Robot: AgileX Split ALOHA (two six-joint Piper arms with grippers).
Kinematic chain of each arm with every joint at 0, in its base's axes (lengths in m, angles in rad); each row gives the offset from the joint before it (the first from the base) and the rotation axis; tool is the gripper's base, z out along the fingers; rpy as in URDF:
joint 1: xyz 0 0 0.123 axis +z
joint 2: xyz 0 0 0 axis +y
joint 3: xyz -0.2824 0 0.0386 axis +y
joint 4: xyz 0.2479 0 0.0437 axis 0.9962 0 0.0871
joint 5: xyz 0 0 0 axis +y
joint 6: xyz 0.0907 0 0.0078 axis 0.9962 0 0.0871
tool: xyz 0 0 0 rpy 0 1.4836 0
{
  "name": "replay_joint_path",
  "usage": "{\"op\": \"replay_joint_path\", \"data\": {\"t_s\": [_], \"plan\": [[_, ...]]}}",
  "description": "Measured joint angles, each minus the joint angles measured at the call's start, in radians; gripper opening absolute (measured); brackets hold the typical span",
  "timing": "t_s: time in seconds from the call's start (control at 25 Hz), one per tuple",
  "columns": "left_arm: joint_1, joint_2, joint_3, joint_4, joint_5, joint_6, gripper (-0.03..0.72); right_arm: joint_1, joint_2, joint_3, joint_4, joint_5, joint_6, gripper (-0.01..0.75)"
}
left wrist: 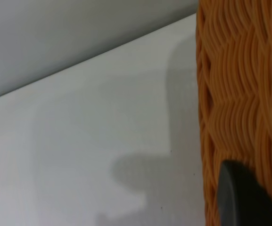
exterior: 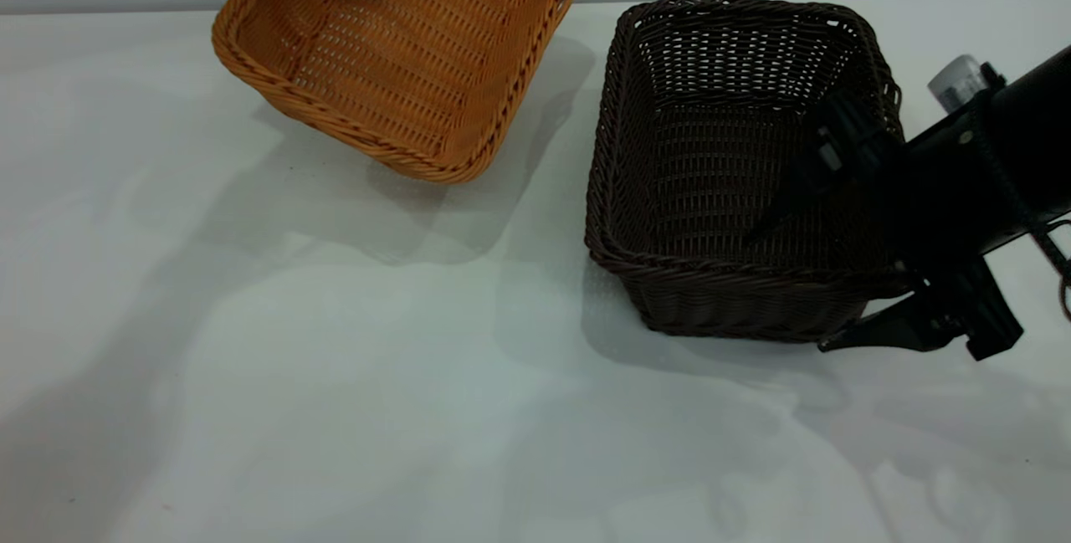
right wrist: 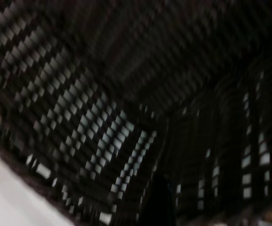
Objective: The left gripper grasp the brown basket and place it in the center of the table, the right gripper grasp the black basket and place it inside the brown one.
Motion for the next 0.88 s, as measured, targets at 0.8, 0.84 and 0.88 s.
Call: {"op": "replay_joint_path", "data": {"t_s": [0.8, 0.84, 0.88], "plan": [[0.006, -0.127, 0.000, 0.000, 0.215, 0.107, 0.078, -0.171, 0.041, -0.171, 0.005, -0.160, -0.298, 0.080], [0.004, -0.139, 0.000, -0.001, 0.248, 0.114, 0.078, -0.211, 0.027, -0.179, -0.018, -0.158, -0.337, 0.080], [0.002, -0.152, 0.000, -0.003, 0.276, 0.129, 0.078, -0.247, 0.007, -0.185, -0.040, -0.158, -0.377, 0.080]]}}
